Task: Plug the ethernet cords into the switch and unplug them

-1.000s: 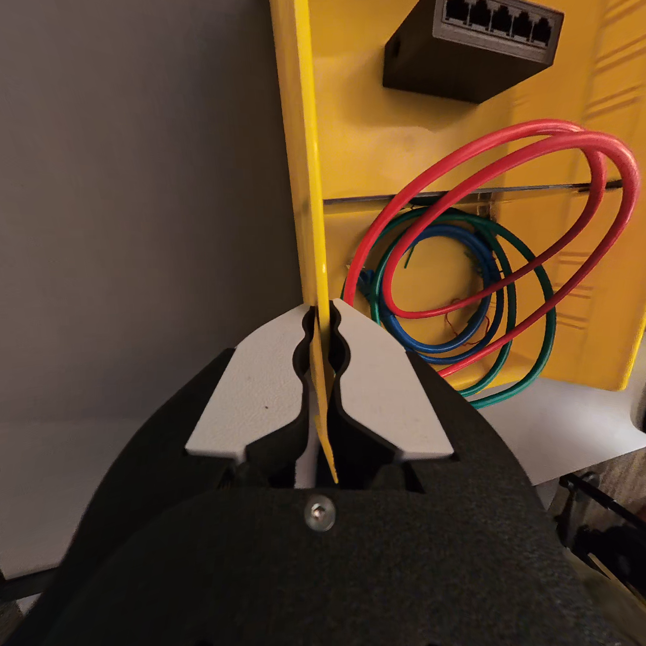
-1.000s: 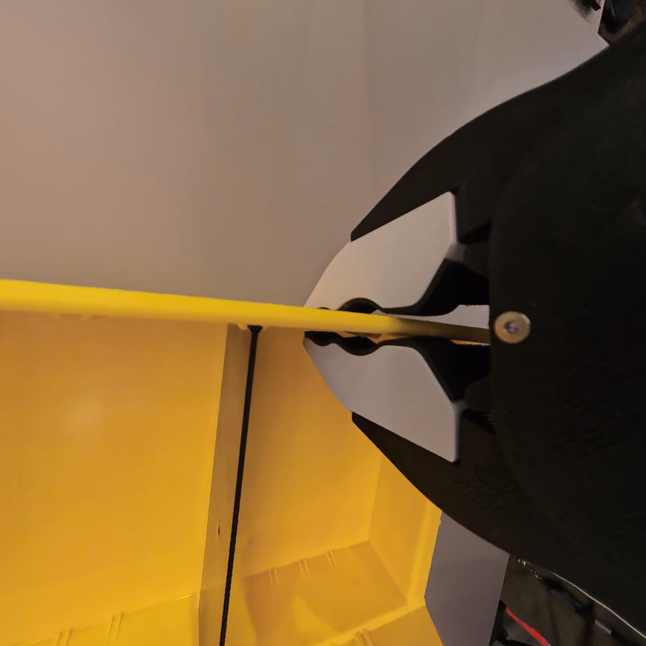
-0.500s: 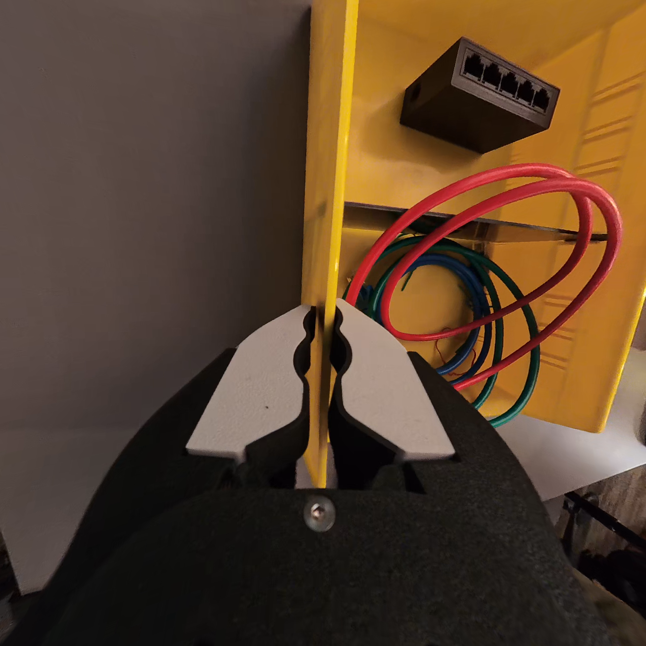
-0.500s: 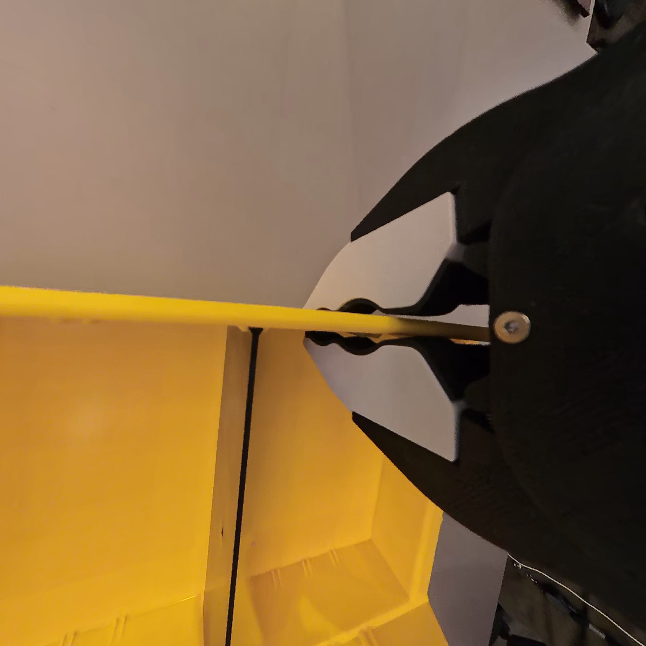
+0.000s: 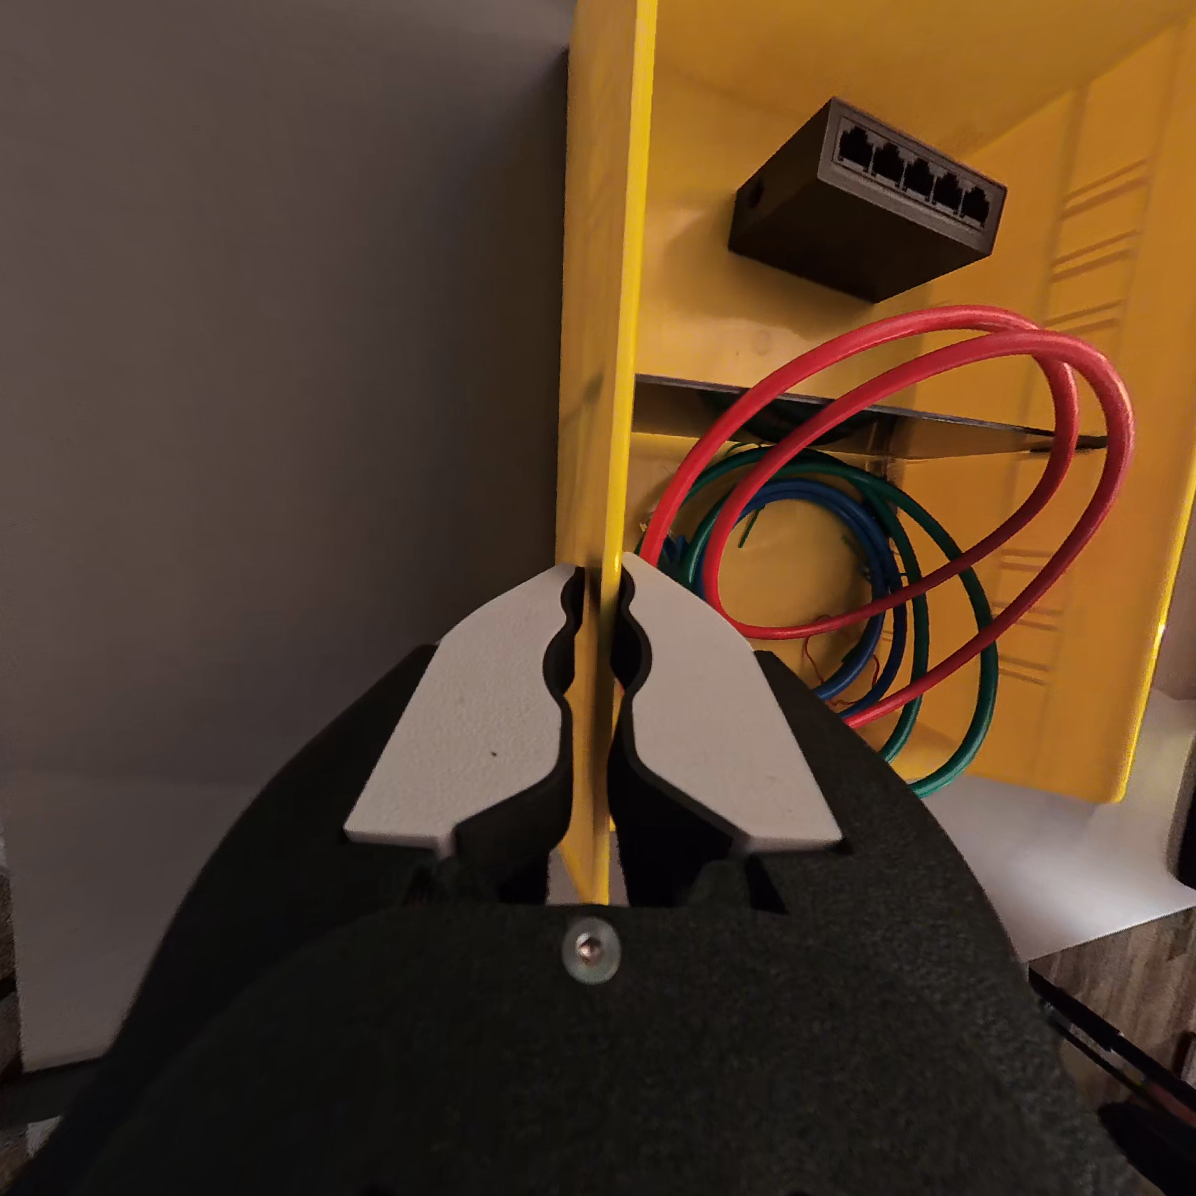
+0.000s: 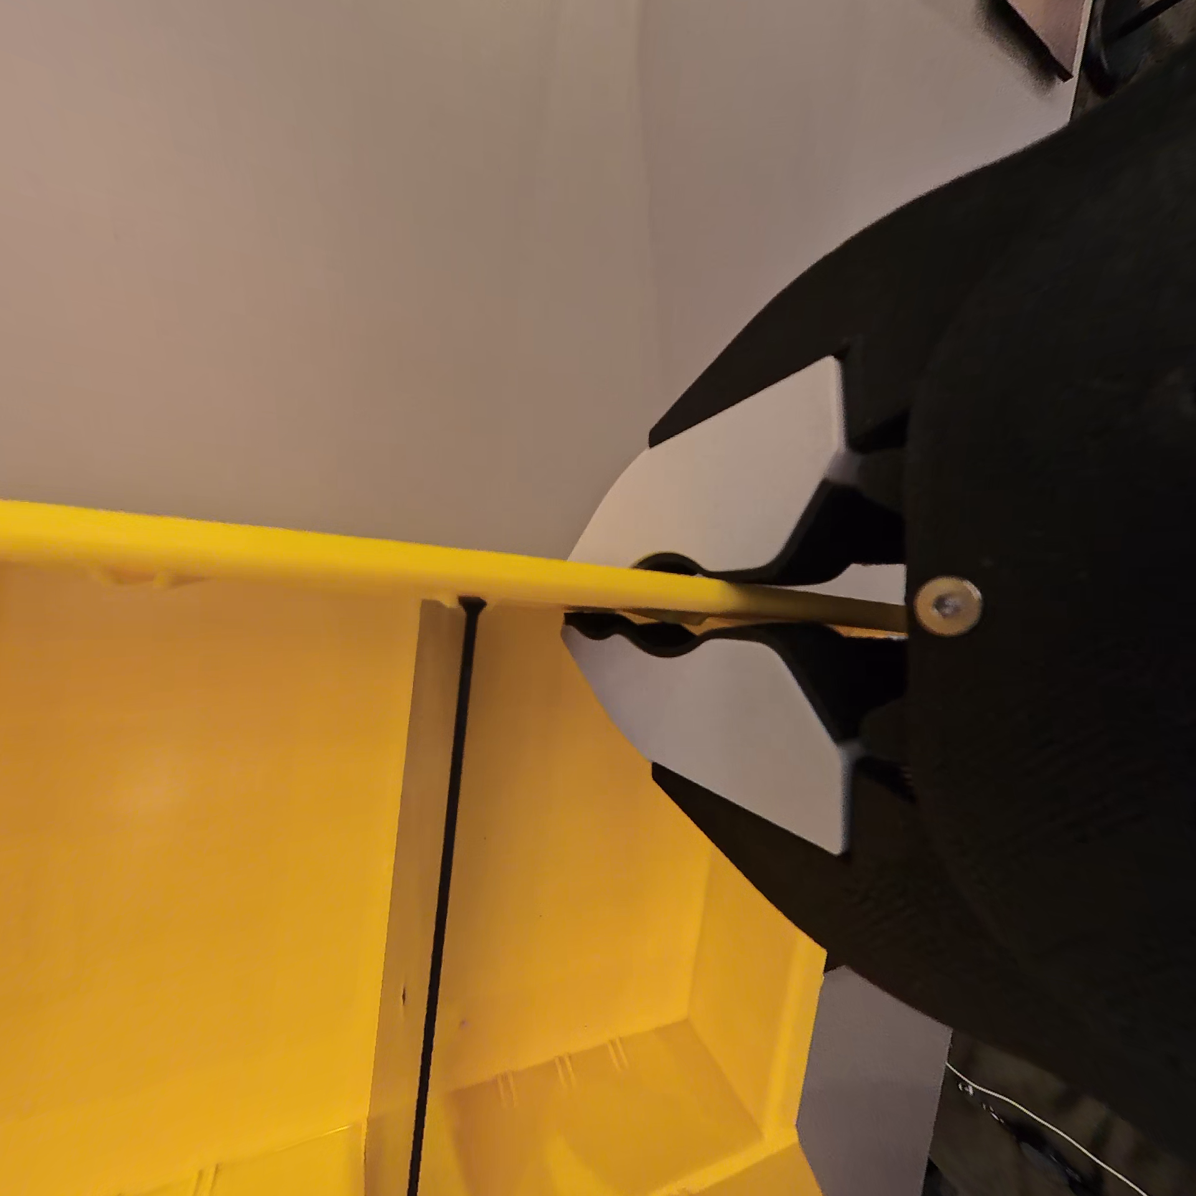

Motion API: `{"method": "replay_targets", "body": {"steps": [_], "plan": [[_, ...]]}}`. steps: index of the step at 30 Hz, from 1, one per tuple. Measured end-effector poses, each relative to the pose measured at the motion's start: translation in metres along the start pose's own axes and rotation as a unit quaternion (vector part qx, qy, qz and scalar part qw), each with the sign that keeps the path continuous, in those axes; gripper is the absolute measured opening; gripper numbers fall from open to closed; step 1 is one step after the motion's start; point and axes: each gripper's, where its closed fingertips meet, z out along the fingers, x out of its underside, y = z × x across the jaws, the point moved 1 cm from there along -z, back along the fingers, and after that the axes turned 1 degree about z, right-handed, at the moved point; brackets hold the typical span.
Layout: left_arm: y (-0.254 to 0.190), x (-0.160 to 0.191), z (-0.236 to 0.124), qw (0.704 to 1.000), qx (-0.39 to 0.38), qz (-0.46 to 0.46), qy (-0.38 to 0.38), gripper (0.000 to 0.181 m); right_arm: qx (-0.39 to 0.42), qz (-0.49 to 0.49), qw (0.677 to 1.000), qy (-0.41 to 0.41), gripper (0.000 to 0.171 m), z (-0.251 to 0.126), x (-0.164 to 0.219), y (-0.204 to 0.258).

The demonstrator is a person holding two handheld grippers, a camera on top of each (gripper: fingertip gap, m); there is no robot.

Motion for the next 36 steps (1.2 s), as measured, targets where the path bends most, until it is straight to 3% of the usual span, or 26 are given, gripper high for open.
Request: {"method": "replay_targets", "body": {"steps": [4,6,11,13,16,21,26,29,31,36], "plan": [[0.0,0.0,-0.001,1.0,-0.008,0.022,-0.006,0.005,0.003,-0.002,1.0,-0.008,0.009,-0.001,0.0,-0.002],[-0.004,0.0,-0.002,1.0,-0.003,0.027,-0.011,0.006,0.011,-0.006,1.0,-0.025,0.018,-0.005,-0.002,-0.004],[-0.005,-0.016,-0.032,0.996,-0.002,0.051,-0.078,0.016,0.026,-0.026,0.987,-0.154,0.042,-0.055,-0.02,-0.01],[0.001,-0.03,-0.066,0.988,-0.051,0.098,-0.104,0.027,0.047,-0.042,0.973,-0.22,0.046,-0.105,-0.029,-0.014],[-0.027,-0.071,-0.151,0.965,-0.099,0.166,-0.175,0.038,0.101,-0.058,0.93,-0.349,0.05,-0.22,-0.046,-0.012],[-0.169,-0.121,-0.279,0.936,-0.018,0.226,-0.27,0.084,0.09,-0.078,0.826,-0.551,0.058,-0.42,-0.061,0.063],[-0.301,-0.149,-0.347,0.891,-0.022,0.291,-0.347,0.101,0.064,-0.119,0.763,-0.632,0.072,-0.526,-0.063,0.172],[-0.371,-0.153,-0.358,0.869,-0.033,0.328,-0.369,0.105,0.054,-0.15,0.748,-0.645,0.071,-0.546,-0.066,0.237],[-0.416,-0.148,-0.354,0.86,-0.018,0.344,-0.377,0.104,0.056,-0.168,0.75,-0.637,0.071,-0.539,-0.071,0.273],[-0.475,-0.139,-0.305,0.842,-0.032,0.343,-0.416,0.11,0.057,-0.191,0.78,-0.594,0.084,-0.464,-0.087,0.327]]}}
